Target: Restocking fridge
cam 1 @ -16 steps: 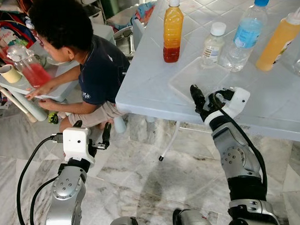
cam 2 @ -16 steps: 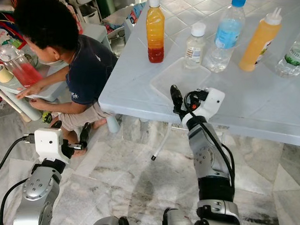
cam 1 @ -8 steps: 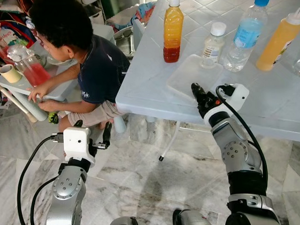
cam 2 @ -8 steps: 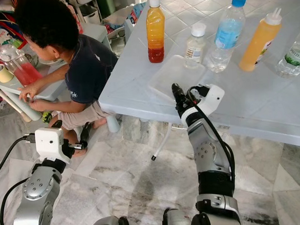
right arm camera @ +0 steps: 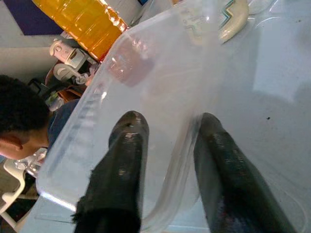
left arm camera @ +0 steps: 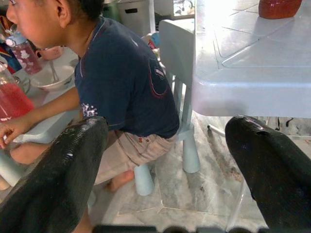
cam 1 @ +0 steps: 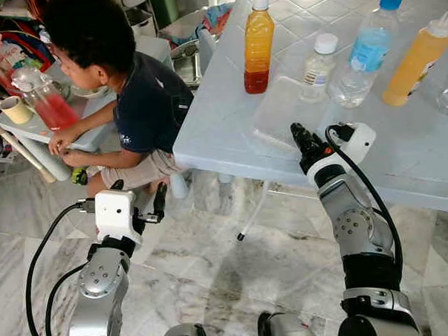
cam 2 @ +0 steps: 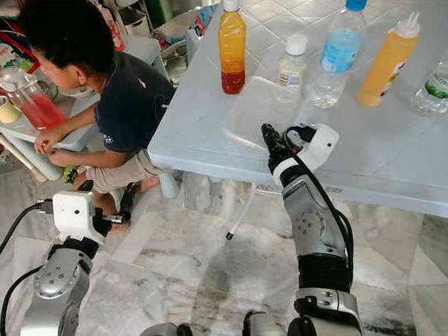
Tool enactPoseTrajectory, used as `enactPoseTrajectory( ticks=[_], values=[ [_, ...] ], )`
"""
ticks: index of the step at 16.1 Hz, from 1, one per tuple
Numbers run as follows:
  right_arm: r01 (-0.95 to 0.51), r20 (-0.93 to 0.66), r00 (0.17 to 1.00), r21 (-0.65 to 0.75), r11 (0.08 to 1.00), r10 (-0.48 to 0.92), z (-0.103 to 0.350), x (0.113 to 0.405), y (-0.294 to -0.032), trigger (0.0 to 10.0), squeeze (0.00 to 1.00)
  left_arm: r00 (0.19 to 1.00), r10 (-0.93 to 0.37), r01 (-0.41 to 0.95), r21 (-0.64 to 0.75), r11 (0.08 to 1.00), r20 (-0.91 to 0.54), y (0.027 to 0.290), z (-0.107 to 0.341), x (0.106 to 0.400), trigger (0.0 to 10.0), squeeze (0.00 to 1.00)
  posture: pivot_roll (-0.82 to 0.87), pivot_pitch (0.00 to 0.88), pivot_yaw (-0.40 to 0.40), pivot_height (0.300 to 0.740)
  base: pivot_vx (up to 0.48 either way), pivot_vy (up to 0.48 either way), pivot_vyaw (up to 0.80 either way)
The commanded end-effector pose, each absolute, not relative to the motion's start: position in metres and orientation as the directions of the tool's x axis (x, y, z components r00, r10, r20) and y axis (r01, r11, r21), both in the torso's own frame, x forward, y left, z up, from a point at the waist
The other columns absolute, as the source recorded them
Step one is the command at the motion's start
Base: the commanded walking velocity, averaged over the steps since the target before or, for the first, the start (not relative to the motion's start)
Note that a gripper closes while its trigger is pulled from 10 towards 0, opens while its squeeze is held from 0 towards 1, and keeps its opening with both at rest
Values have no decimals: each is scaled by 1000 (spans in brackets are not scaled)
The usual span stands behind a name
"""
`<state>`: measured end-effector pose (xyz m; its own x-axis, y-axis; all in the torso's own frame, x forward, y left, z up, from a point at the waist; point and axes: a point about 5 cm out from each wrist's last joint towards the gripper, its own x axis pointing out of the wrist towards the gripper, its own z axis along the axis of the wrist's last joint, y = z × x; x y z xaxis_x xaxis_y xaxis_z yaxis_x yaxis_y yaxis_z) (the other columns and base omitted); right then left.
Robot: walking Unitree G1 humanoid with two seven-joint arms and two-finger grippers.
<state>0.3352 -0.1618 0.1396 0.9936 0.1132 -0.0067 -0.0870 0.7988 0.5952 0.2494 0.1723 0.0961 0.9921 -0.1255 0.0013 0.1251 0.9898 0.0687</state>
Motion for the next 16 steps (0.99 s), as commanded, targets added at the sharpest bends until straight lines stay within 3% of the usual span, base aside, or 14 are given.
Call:
enactPoseTrajectory(
  ticks=[1,11,15,16],
  values=[
    [-54,-45,994,593,804,99,133,334,-165,0,0,993,-120,121,76,990,-19,174,93,249,10000,0,51,130,81,740,0,0,0],
    [-26,-57,996,579,815,72,134,338,-170,0,0,992,-123,124,73,990,-25,172,91,253,10000,0,47,117,72,740,0,0,0],
    [-102,-33,989,538,837,142,136,326,-168,0,0,993,-115,117,81,990,-21,173,91,250,10000,0,47,120,70,740,0,0,0],
    [-124,-22,988,482,867,154,138,318,-170,863,0,994,-106,107,84,991,-18,174,92,249,10000,0,40,120,69,740,0,0,0]
  ],
)
